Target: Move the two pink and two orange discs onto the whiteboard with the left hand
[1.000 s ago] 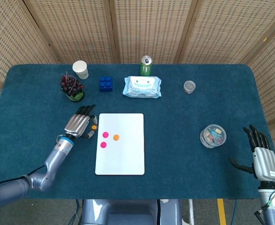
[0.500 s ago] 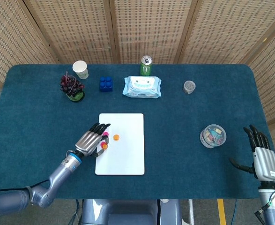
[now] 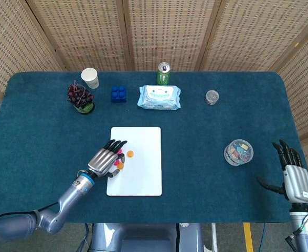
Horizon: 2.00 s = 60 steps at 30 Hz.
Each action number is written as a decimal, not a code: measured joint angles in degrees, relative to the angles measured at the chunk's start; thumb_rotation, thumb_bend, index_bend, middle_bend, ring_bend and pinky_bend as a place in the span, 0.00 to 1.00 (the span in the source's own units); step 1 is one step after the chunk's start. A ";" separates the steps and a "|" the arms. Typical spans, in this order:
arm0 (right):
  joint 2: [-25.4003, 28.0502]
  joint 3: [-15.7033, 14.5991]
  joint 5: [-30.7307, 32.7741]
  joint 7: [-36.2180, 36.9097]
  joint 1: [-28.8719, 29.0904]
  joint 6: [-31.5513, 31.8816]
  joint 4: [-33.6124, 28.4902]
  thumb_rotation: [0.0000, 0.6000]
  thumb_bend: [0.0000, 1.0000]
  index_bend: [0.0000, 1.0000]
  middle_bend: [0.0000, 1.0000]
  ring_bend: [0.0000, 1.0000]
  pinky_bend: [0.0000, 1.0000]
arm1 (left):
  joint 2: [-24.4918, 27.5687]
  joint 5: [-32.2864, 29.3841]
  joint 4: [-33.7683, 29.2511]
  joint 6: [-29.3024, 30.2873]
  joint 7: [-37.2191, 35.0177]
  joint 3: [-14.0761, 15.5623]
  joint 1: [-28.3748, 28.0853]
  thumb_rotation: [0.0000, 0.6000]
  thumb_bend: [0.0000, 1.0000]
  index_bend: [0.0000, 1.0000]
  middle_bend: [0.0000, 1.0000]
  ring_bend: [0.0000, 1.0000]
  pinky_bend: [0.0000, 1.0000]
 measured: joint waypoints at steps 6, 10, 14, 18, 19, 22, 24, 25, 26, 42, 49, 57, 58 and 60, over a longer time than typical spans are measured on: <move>0.02 0.02 0.05 0.11 -0.02 0.01 -0.01 1.00 0.23 0.00 0.00 0.00 0.00 | -0.90 -0.81 1.21 -0.82 0.66 -0.66 -0.61 1.00 0.36 0.51 0.00 0.00 0.00; 0.03 0.02 0.08 0.17 0.00 -0.07 0.01 1.00 0.23 0.00 0.00 0.00 0.00 | -1.40 -1.45 1.73 -1.53 1.02 -1.09 -1.06 1.00 0.36 0.51 0.00 0.00 0.00; 0.08 0.02 0.10 0.21 0.00 -0.10 -0.04 1.00 0.23 0.00 0.00 0.00 0.00 | -1.72 -1.81 1.79 -1.86 1.28 -1.24 -1.26 1.00 0.36 0.51 0.00 0.00 0.00; 0.08 0.03 0.09 0.26 0.00 -0.09 -0.05 1.00 0.23 0.00 0.00 0.00 0.00 | -2.08 -2.01 1.81 -2.07 1.50 -1.30 -1.41 1.00 0.36 0.51 0.00 0.00 0.00; 0.08 0.03 0.08 0.27 0.00 -0.08 -0.05 1.00 0.23 0.00 0.00 0.00 0.00 | -2.15 -2.04 1.82 -2.09 1.52 -1.29 -1.42 1.00 0.36 0.51 0.00 0.00 0.00; 0.08 0.03 0.09 0.33 0.00 -0.10 -0.04 1.00 0.23 0.00 0.00 0.00 0.00 | -2.32 -2.16 1.85 -2.25 1.67 -1.29 -1.52 1.00 0.36 0.51 0.00 0.00 0.00; 0.10 0.03 0.11 0.36 0.00 -0.12 -0.06 1.00 0.23 0.00 0.00 0.00 0.00 | -2.42 -2.30 1.90 -2.35 1.74 -1.33 -1.57 1.00 0.36 0.51 0.00 0.00 0.00; 0.10 0.03 0.11 0.38 0.00 -0.13 -0.07 1.00 0.23 0.00 0.00 0.00 0.00 | -2.46 -2.33 1.97 -2.35 1.82 -1.34 -1.59 1.00 0.35 0.51 0.00 0.00 0.00; 0.10 0.03 0.12 0.39 0.00 -0.14 -0.06 1.00 0.23 0.00 0.00 0.00 0.00 | -2.48 -2.39 1.98 -2.38 1.84 -1.35 -1.60 1.00 0.35 0.51 0.00 0.00 0.00; 0.14 0.04 0.16 0.49 0.00 -0.16 -0.12 1.00 0.23 0.00 0.00 0.00 0.00 | -1.64 -2.98 0.93 -2.80 1.54 -1.50 -1.68 1.00 0.33 0.39 0.00 0.00 0.00; 0.17 0.05 0.20 0.54 0.02 -0.24 -0.11 1.00 0.23 0.00 0.00 0.00 0.00 | -1.62 -2.56 1.00 -2.79 0.63 -1.42 -1.67 1.00 0.32 0.30 0.00 0.00 0.00; 0.17 0.03 0.11 0.48 0.04 -0.21 -0.03 1.00 0.23 0.00 0.00 0.00 0.00 | 1.90 2.14 -3.21 0.62 -4.62 -1.35 -0.62 1.00 0.29 0.01 0.00 0.00 0.00; 0.16 0.03 0.10 0.47 0.04 -0.19 -0.03 1.00 0.23 0.00 0.00 0.00 0.00 | 2.59 2.90 -3.83 1.35 -5.13 -1.30 -0.39 1.00 0.28 0.00 0.00 0.00 0.00; 0.12 0.02 0.07 0.37 0.03 -0.15 -0.01 1.00 0.23 0.00 0.00 0.00 0.00 | 4.12 4.29 -4.96 3.13 -5.74 -1.17 0.26 1.00 0.23 0.00 0.00 0.00 0.00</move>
